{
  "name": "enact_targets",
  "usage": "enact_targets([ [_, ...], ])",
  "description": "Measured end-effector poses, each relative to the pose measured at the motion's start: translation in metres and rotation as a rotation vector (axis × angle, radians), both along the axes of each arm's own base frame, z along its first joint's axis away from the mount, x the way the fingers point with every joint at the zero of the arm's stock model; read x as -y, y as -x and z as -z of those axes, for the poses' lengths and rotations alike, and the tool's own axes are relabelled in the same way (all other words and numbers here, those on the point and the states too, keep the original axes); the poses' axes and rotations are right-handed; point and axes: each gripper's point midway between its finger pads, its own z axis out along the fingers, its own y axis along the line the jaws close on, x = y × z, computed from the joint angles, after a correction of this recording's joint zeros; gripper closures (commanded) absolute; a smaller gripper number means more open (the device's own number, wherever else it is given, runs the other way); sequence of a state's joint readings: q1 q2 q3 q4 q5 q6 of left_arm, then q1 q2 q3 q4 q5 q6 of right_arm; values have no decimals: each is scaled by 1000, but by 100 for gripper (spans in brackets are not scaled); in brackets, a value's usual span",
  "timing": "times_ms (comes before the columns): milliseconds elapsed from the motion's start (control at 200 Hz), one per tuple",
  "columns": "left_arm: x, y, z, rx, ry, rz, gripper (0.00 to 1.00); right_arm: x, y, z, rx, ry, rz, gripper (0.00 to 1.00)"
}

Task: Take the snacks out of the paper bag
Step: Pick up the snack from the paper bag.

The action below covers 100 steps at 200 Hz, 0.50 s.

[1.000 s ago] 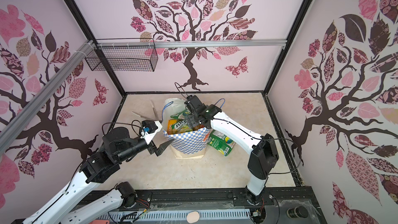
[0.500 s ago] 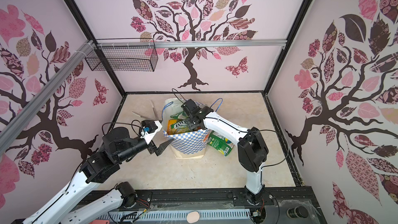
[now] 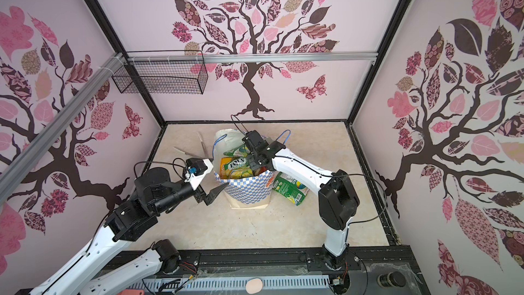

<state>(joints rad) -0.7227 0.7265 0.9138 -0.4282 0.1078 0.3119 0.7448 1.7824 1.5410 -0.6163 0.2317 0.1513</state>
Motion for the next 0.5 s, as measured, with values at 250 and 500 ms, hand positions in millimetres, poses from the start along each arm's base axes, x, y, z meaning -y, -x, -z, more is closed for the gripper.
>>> enact_targets([
  [250, 0, 0, 0, 0, 1, 1, 2, -2, 9, -37, 53, -113, -8, 100],
  [500, 0, 0, 0, -1, 1, 1, 2, -2, 11, -71, 121, -188, -13, 100],
])
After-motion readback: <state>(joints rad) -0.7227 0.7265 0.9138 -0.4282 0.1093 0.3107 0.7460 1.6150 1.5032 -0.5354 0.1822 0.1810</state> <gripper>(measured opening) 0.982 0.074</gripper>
